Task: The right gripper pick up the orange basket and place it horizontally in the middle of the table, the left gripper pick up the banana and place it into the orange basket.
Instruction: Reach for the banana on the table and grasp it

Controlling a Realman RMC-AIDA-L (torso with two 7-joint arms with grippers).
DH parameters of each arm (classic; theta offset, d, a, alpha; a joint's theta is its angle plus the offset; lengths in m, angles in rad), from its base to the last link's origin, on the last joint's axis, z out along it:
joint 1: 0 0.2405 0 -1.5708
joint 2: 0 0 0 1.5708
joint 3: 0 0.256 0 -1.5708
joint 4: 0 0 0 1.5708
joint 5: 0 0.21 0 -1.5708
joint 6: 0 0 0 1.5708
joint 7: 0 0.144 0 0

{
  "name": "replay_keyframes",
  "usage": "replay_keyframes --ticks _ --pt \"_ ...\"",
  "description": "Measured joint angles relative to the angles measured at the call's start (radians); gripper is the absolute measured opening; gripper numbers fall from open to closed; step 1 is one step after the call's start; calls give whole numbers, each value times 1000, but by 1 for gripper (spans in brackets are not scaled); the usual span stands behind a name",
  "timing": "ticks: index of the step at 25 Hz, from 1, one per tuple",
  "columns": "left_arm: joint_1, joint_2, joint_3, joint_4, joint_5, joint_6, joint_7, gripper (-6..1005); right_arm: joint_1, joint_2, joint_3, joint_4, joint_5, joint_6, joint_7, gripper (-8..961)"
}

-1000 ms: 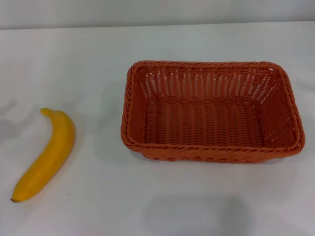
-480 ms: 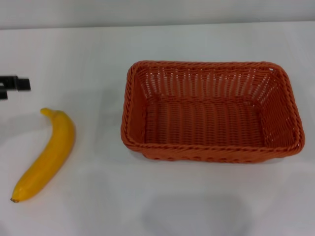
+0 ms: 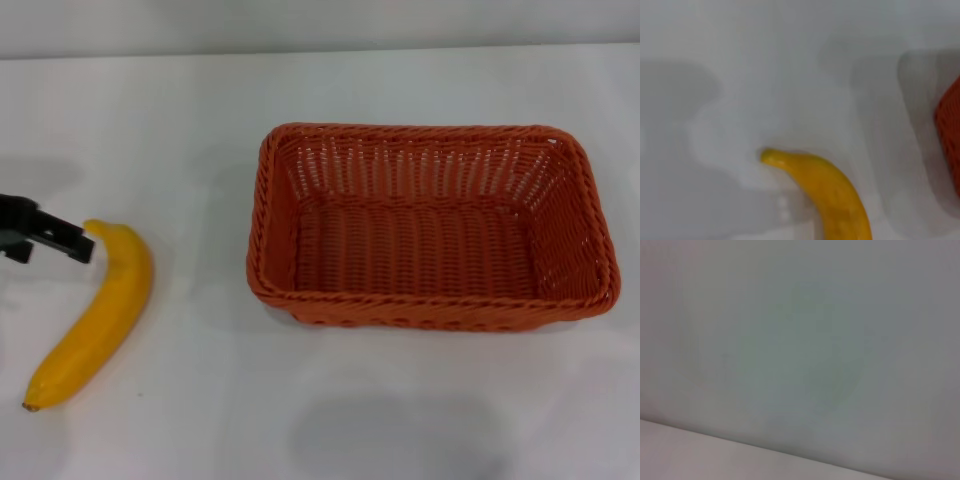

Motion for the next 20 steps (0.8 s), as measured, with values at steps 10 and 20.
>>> replay_keyframes --ticks 10,20 --pt "-86 -25 118 192 41 132 -8 875 -7 16 0 5 8 0 -12 800" --pt "-135 -28 245 325 50 186 -51 876 3 28 9 7 15 -9 -1 800"
